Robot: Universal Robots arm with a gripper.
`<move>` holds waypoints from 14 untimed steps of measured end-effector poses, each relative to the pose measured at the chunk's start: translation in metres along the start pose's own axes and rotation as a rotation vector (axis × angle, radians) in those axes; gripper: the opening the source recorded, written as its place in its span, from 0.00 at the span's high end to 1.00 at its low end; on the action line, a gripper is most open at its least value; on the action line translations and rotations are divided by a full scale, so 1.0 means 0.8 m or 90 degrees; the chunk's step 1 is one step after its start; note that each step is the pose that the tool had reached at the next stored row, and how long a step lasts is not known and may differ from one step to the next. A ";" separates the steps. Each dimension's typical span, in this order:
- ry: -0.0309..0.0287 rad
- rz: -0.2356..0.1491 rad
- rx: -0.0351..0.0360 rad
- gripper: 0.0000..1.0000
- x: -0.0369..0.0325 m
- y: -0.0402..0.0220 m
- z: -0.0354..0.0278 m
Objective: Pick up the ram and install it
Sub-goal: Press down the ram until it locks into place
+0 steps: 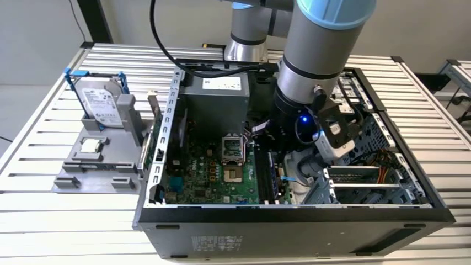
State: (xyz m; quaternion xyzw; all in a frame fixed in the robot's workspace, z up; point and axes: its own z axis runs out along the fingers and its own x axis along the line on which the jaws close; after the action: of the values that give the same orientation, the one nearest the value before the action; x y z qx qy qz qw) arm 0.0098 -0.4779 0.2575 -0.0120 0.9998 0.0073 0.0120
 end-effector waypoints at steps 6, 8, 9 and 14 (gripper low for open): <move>0.0010 -0.068 -0.0017 1.00 -0.0001 0.0000 0.0000; 0.0013 -0.090 -0.0022 1.00 -0.0001 0.0000 0.0000; 0.0014 -0.102 -0.0027 1.00 -0.0001 0.0000 0.0001; 0.0012 -0.145 -0.0112 1.00 -0.0001 0.0000 0.0001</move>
State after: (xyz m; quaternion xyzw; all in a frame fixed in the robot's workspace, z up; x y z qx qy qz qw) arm 0.0098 -0.4779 0.2574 -0.1255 0.9919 0.0147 0.0117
